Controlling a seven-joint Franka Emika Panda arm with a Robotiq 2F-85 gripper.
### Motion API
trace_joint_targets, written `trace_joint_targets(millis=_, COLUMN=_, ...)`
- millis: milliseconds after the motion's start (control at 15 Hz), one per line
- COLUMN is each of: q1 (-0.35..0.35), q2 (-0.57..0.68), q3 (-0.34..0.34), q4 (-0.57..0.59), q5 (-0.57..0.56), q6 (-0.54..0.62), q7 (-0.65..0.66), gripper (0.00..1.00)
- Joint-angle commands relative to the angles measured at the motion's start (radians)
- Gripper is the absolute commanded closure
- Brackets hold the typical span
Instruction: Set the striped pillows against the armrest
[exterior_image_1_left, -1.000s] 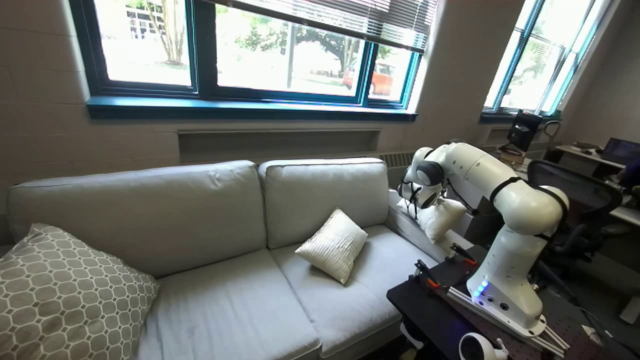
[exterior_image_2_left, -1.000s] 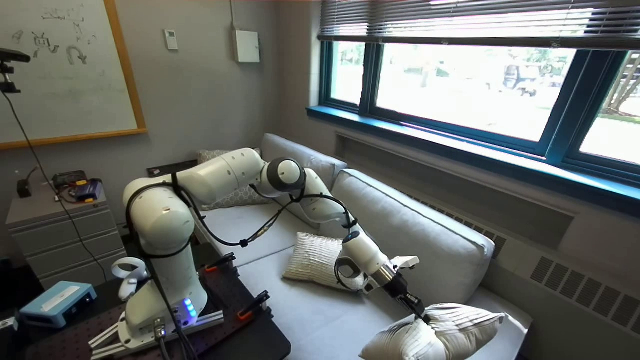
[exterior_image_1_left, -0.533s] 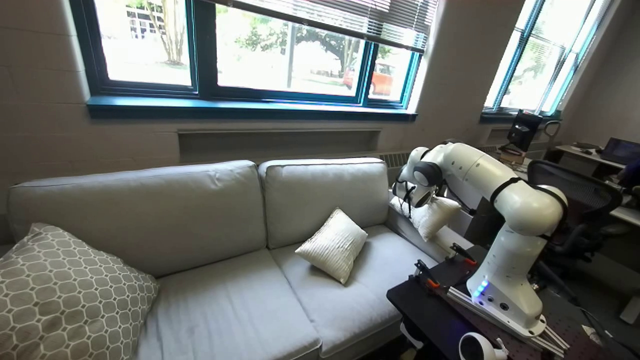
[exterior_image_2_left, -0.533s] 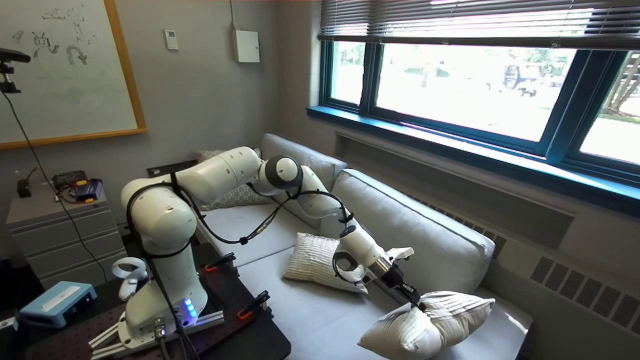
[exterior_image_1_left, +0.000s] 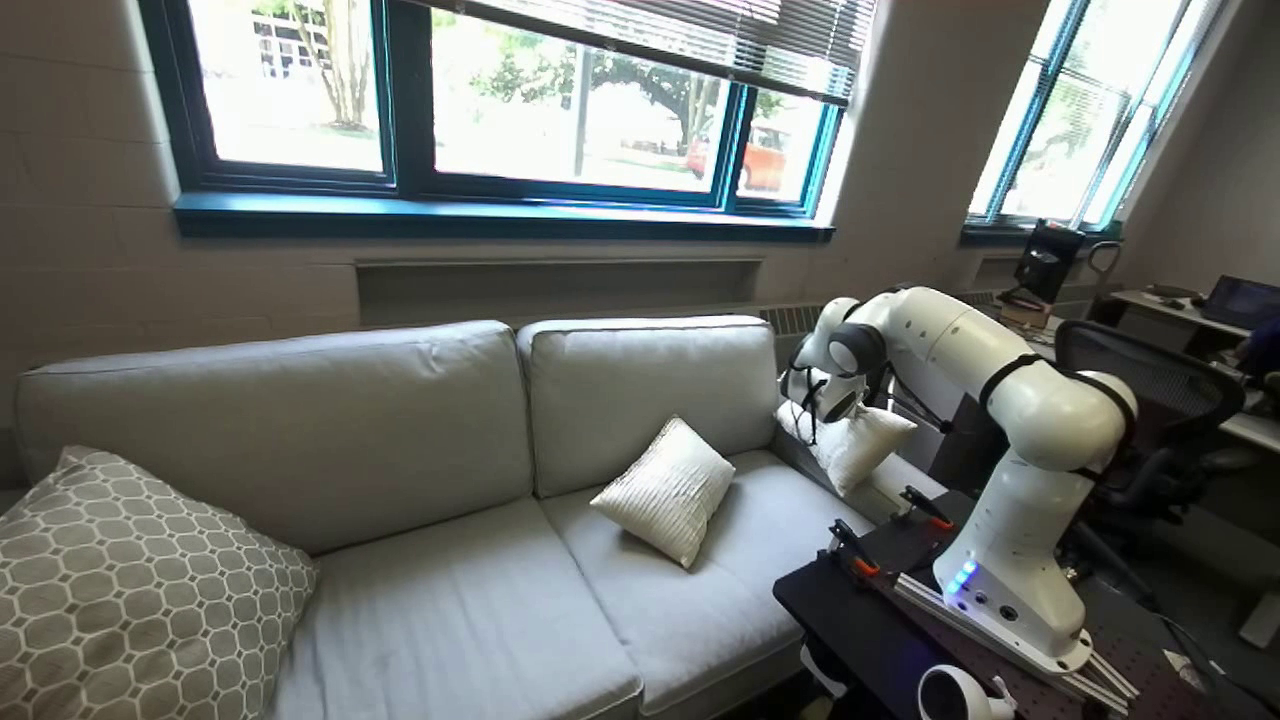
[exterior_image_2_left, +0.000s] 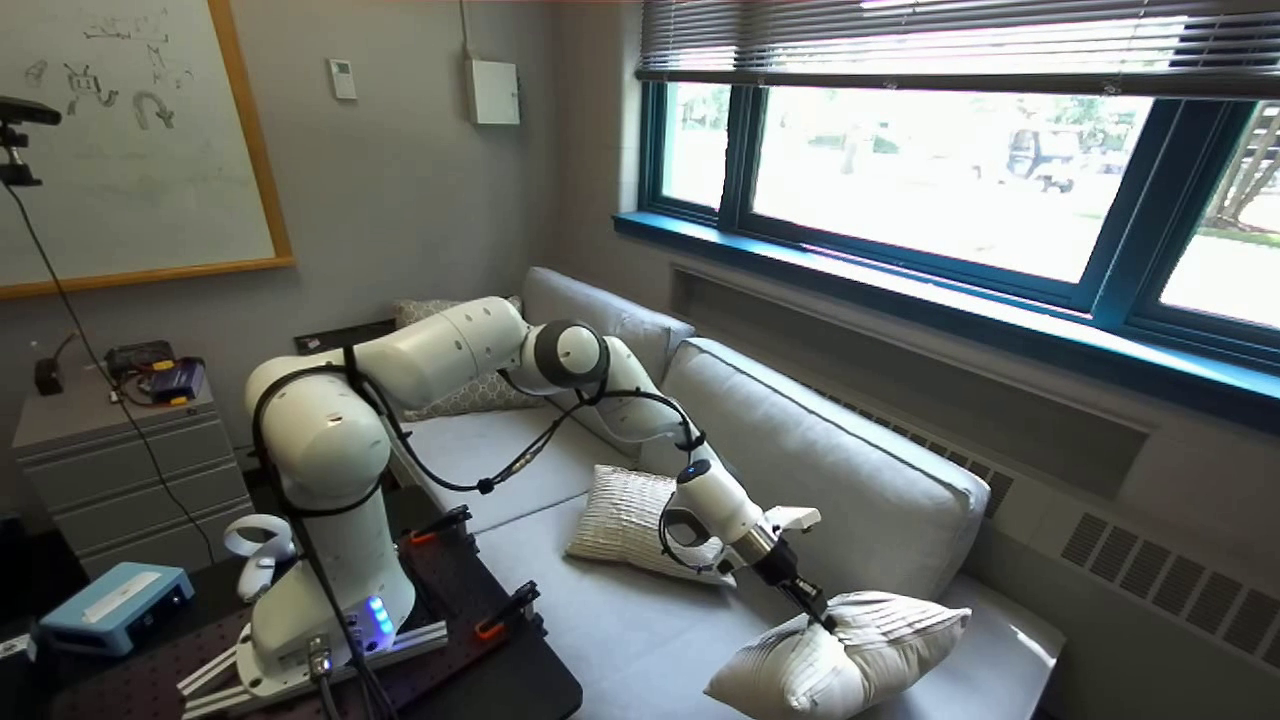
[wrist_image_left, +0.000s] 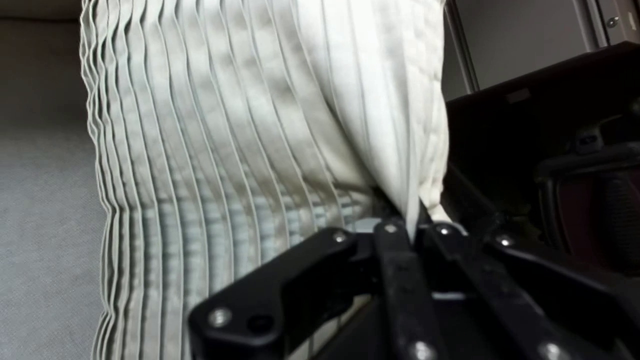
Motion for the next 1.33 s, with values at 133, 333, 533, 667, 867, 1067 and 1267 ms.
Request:
trace_joint_targets(millis=133, q1=-0.016, q2=0.074, q3=-0.011, q4=0.025, q5=-0.007, q6=-0.053, q7=0.001, gripper=0.98)
trace_joint_targets(millis=333, q1=-0.014, q2=0.109, q3=-0.024, q4=0.026, q5=-0.004, q6=-0.067, q7=0.007, gripper=0.99)
trace_joint_targets(millis=533, q1=-0.011, q2=0.130, q3=-0.031, q4=0.036, q5=-0.010, q6=-0.083, q7=0.007, gripper=0.98)
trace_joint_targets(millis=667, q1=-0.010, q2=0.127, q3=-0.026, q4=0.046, q5=-0.018, q6=-0.094, q7=0.003, gripper=0.98)
trace_joint_targets(millis=867, q1=-0.007, q2=0.096, q3=-0.007, q4=0.063, q5=-0.033, q6=-0.071, q7=-0.012, gripper=0.98)
trace_joint_targets(millis=1067, q1=0.009, q2=0.083, q3=-0.006, q4=0.074, q5=-0.040, q6=-0.044, q7=-0.016, gripper=0.98)
trace_joint_targets(millis=1267, q1=0.015, q2=0.090, q3=-0.004, q4=0.092, q5=-0.048, q6=-0.053, q7=-0.013, gripper=0.98)
